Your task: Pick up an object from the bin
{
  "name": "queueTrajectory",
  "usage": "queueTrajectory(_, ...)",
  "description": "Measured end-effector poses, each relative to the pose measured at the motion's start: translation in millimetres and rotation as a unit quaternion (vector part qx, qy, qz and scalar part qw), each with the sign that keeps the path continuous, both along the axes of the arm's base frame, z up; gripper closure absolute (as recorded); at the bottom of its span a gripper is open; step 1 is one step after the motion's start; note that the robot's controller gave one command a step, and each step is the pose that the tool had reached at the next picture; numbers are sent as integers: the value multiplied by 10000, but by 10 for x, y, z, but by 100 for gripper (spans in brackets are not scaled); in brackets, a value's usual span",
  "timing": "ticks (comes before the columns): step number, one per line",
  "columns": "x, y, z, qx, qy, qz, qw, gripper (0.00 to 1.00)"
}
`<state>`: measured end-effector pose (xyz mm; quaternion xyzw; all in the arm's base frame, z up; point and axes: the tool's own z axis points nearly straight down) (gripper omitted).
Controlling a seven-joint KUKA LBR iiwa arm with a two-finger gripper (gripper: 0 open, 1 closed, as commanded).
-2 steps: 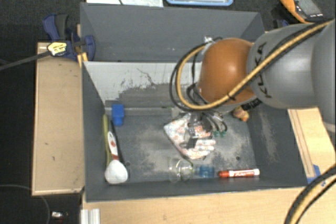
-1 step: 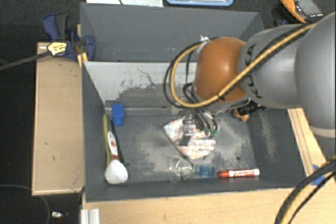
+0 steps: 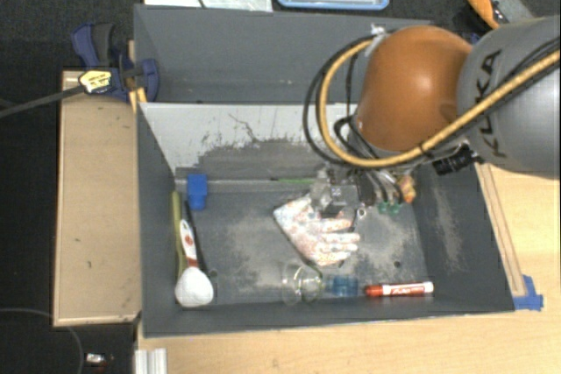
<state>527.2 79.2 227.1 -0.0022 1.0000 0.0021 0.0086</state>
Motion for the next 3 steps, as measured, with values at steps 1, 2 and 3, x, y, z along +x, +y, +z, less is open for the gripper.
queueTrajectory(1, -2, 0, -2, 0, 3, -2, 10000, 0)
queueTrajectory(2, -2, 0, -3, 0, 3, -3, 10000, 0)
queueTrajectory(3, 363, -314, -769, 14, -39, -326, 9995, 0)
